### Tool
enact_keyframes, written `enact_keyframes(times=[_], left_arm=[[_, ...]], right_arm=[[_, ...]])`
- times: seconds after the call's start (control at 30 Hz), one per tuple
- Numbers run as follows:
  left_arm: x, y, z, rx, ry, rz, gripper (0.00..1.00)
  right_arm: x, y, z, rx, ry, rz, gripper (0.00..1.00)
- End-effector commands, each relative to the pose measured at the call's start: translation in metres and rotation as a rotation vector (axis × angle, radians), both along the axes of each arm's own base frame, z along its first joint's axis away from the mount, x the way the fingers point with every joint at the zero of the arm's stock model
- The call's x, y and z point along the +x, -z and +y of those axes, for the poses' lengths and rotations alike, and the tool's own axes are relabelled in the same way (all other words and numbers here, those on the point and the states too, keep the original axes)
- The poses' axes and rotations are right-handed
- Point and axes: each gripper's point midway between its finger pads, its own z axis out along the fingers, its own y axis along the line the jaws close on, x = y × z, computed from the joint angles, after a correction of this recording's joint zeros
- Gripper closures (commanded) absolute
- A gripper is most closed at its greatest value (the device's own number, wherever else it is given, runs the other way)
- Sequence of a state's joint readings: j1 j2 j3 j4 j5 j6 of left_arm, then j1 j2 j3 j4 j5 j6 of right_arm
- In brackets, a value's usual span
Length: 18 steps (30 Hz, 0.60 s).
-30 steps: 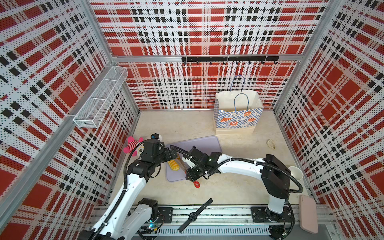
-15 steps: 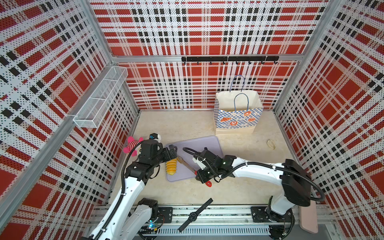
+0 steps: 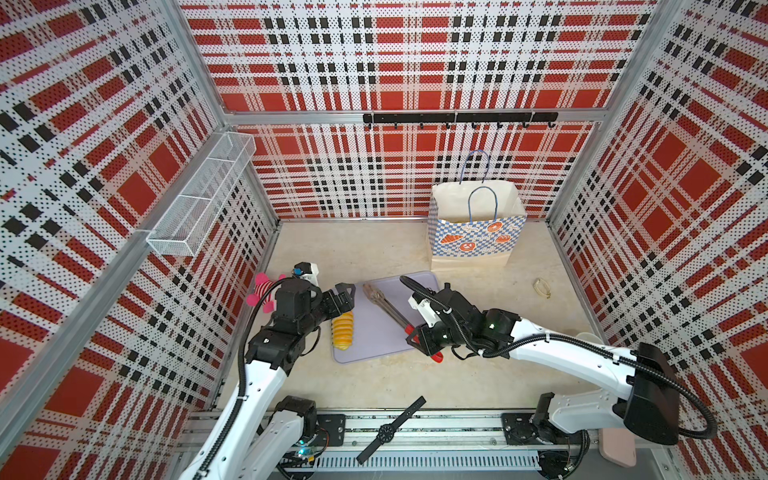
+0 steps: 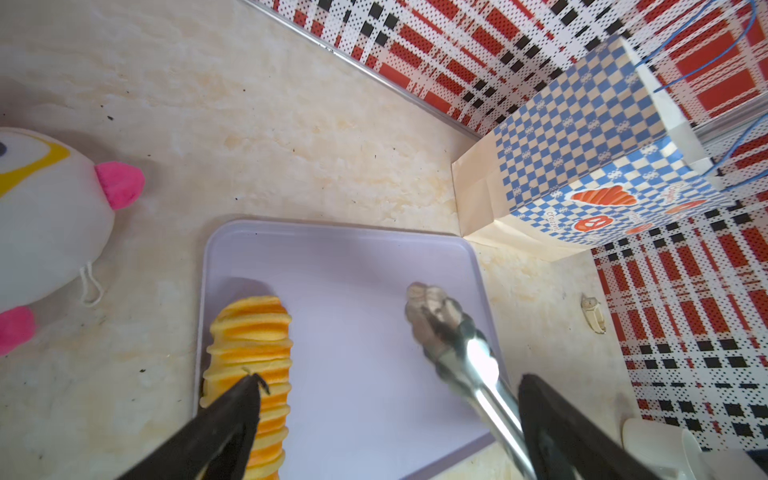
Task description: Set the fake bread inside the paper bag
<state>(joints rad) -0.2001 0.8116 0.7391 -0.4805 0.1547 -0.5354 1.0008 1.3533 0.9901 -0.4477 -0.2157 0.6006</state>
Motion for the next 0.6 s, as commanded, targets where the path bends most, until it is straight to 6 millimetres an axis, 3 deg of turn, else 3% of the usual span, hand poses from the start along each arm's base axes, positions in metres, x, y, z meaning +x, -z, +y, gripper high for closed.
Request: enact_keyframes(times=[0.0, 0.17, 0.4, 0.57], left_arm=[[0.000, 0.005, -0.003, 0.000, 0.017, 0.018, 0.02], [-0.001, 0.008, 0.000, 0.025, 0.013, 0.025, 0.02], [-0.009, 0.019, -0.002, 0.030, 0.041, 0.064, 0.02], [-0.014, 0.014, 0.001, 0.044, 0.038, 0.064, 0.02]], right_arm=[[0.001, -0.012, 0.013, 0.043, -0.035, -0.001, 0.69], [0.000, -0.008, 0.022, 0.050, -0.048, 0.032, 0.64], [0.002, 0.000, 0.035, 0.075, -0.051, 0.069, 0.64], [0.004, 0.007, 0.048, 0.097, -0.052, 0.106, 0.66]])
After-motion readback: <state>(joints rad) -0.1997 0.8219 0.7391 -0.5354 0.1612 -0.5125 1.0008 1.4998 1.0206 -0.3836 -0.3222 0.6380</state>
